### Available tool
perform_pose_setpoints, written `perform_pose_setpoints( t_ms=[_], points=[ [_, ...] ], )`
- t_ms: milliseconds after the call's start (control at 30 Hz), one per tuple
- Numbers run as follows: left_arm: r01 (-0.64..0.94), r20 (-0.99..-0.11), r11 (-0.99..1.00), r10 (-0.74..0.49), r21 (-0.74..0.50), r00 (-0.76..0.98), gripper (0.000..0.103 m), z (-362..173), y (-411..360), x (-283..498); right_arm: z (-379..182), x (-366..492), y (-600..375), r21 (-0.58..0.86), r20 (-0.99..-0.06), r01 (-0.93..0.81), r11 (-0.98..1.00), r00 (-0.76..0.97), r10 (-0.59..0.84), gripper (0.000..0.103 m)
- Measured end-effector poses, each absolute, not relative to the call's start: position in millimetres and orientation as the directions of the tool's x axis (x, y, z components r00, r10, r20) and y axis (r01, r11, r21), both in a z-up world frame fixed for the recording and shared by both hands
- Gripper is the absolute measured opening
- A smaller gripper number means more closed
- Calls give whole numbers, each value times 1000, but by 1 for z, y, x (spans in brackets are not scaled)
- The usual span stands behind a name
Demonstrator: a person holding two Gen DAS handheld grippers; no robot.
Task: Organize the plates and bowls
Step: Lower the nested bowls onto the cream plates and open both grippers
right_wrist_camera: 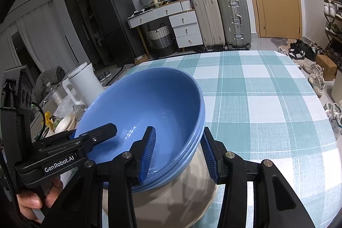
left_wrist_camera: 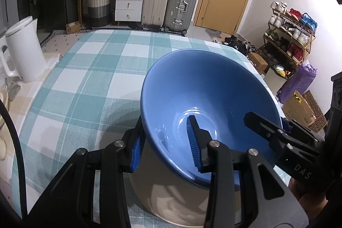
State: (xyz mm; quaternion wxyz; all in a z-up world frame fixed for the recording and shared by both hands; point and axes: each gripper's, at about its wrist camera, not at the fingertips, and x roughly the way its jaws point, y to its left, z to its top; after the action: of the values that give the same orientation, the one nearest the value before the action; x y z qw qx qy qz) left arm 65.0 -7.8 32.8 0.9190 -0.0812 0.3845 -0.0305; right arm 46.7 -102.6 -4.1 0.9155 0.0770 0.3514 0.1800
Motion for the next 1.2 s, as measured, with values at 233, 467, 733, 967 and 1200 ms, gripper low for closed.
perform_pose_setpoints(
  t_ms=[233,467,733,967,1200],
  points=[
    [-4,-708,985,-122,-173,696,34,32,-9,68,-5,49,-103,270,-617,-285,920,683,392,45],
    [38,-689,988,-134,-152,712,47,38,-11,64,-5,52,-106,282,-624,-282,917,672,399,46],
    [114,-617,992,-118,-45,778,83,53,-19,42,4,42,-107,238,-604,-304,923,698,385,87],
    [150,-547,987,-152,-48,823,103,62,-9,17,10,19,-117,205,-547,-379,902,720,427,102],
    [167,-464,981,-193,-97,864,103,65,18,-17,13,-9,-122,139,-479,-436,889,756,446,102]
  ],
)
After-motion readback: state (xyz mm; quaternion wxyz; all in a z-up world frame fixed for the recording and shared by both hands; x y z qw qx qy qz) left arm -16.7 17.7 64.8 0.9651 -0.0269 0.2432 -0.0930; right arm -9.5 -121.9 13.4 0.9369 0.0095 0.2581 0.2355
